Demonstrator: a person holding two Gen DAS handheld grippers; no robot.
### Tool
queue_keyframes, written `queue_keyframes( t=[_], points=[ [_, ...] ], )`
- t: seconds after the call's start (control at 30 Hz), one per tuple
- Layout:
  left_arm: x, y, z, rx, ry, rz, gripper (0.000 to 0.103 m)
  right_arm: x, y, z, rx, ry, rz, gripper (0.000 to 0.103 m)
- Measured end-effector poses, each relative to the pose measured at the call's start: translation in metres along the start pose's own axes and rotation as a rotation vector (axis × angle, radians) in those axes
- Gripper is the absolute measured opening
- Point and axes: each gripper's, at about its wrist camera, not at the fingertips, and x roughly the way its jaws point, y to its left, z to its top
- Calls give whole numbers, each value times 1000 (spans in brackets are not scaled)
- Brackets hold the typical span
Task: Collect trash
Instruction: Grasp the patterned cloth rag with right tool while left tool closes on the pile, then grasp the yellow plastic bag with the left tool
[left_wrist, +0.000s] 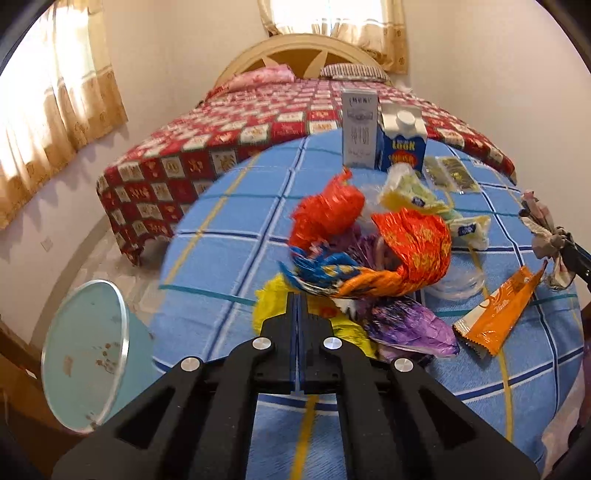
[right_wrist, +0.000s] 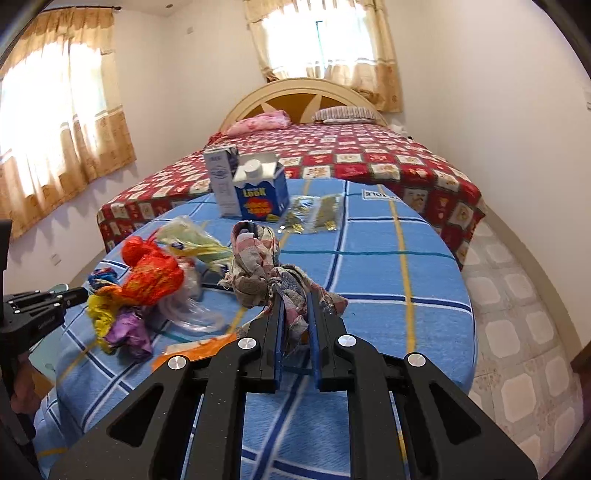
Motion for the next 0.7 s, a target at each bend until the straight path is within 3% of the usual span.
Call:
queue_keyframes(
  t=[0.2, 0.27, 0.33, 0.57, 0.7],
  points=[
    [-15, 36, -8, -18, -26, 92, 3, -11, 17, 7, -22, -31, 29, 12],
    [-13, 39, -13, -20, -5, 102, 34, -10, 22, 4, -35, -27, 35, 12],
    [-9, 38, -18, -35, 9, 103, 44, -6, 27, -1, -50, -17, 29, 12],
    [11, 6, -21, -55, 69, 17, 47, 5, 21, -21, -59, 30, -6, 12],
    [16, -15, -25, -23, 68, 8, 49, 7, 21, -28, -62, 37, 4, 12]
  ],
)
